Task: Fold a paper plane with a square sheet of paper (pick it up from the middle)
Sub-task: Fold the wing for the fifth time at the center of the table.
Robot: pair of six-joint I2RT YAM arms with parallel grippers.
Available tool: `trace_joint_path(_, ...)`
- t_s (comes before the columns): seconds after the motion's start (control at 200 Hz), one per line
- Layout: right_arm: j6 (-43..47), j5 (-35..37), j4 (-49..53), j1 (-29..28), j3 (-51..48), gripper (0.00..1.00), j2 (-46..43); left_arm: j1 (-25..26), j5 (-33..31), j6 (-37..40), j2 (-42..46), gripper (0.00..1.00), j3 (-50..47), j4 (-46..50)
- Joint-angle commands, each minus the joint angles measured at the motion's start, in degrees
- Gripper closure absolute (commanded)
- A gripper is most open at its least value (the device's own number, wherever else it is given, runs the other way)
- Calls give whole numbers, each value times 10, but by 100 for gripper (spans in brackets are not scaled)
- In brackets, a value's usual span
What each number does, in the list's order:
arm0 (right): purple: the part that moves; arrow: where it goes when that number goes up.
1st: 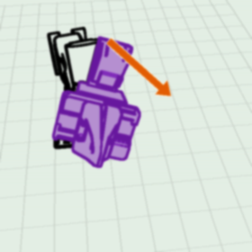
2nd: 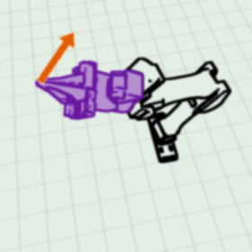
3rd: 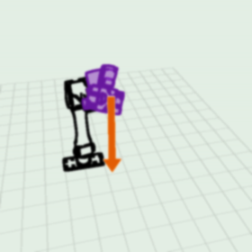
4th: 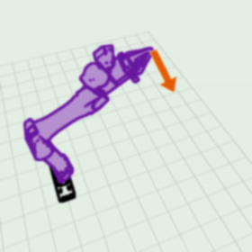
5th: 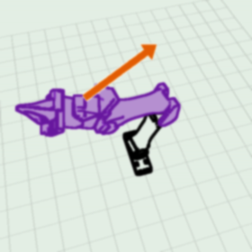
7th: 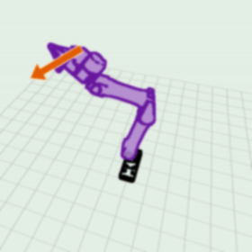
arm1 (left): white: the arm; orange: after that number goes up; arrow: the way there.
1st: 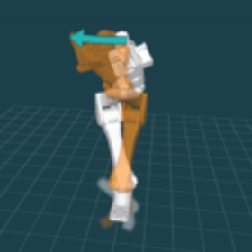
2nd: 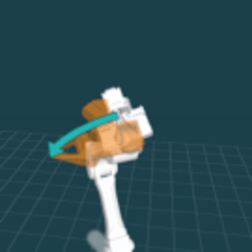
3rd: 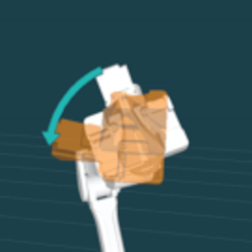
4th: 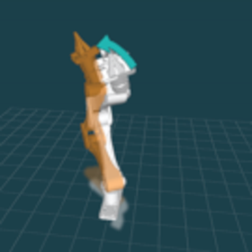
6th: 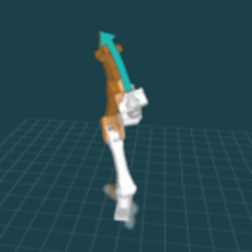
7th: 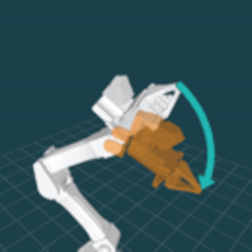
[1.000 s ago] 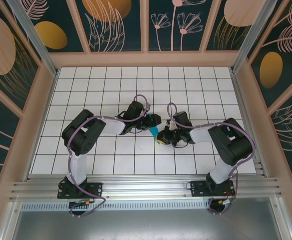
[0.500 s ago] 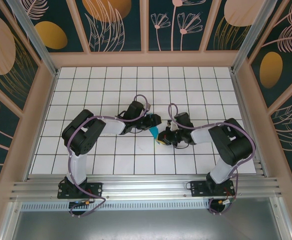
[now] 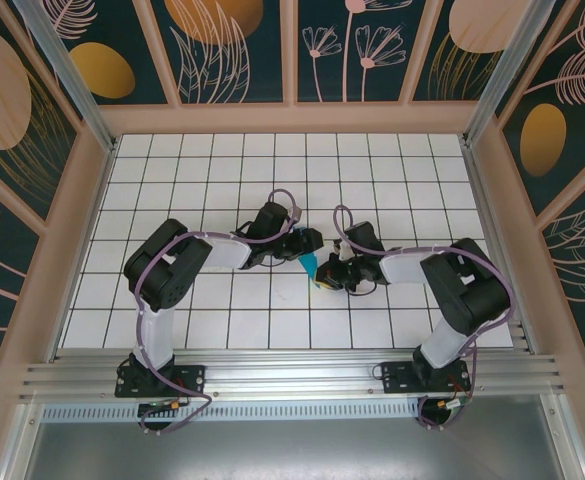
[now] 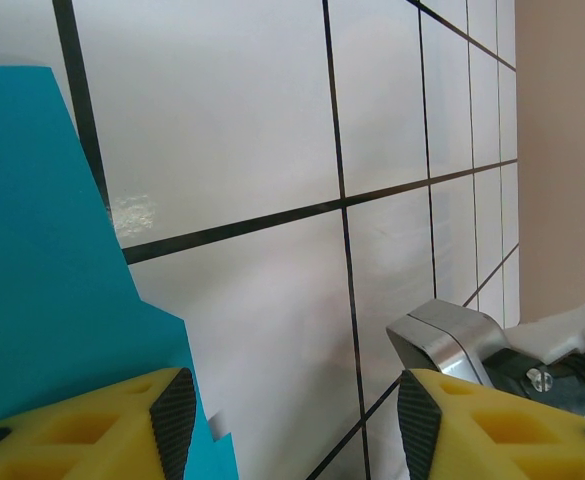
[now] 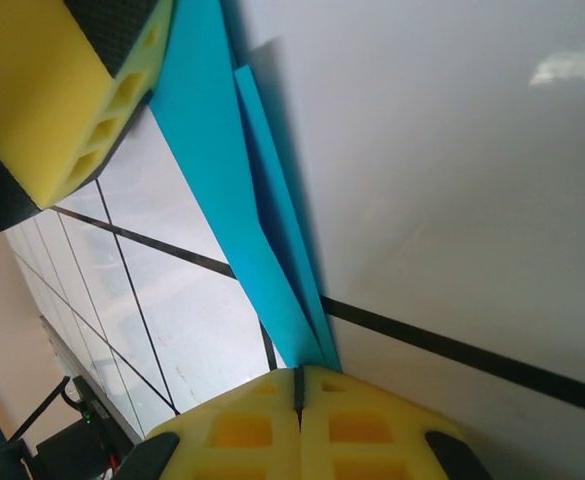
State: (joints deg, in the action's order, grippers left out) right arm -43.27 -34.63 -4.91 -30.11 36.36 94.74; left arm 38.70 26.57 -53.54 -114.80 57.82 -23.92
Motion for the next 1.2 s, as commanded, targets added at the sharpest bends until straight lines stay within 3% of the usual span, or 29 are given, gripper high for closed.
trace_joint_path(0.0,19,47,124,-3,18,100,-8,-3,-32,17,-31,41,-6,66)
trace_joint_path(0.265,18,102,154,-38,8,100,51,-3,-29,19,-32,41,-5,65)
trace_joint_path(0.395,11,93,141,-37,-5,100,45,-3,-29,19,-32,41,-6,66)
trace_joint_path(0.591,12,68,122,-29,39,100,-37,-3,-27,20,-33,41,-5,66)
trace_joint_path(0.726,7,17,88,-22,71,100,-49,-3,-24,20,-37,41,-4,64)
trace_joint_path(0.851,-16,-18,38,-22,78,100,-30,-3,-21,21,-40,41,-1,67)
trace_joint_path(1.196,-34,44,16,-16,58,100,64,-4,-20,23,-41,41,2,70)
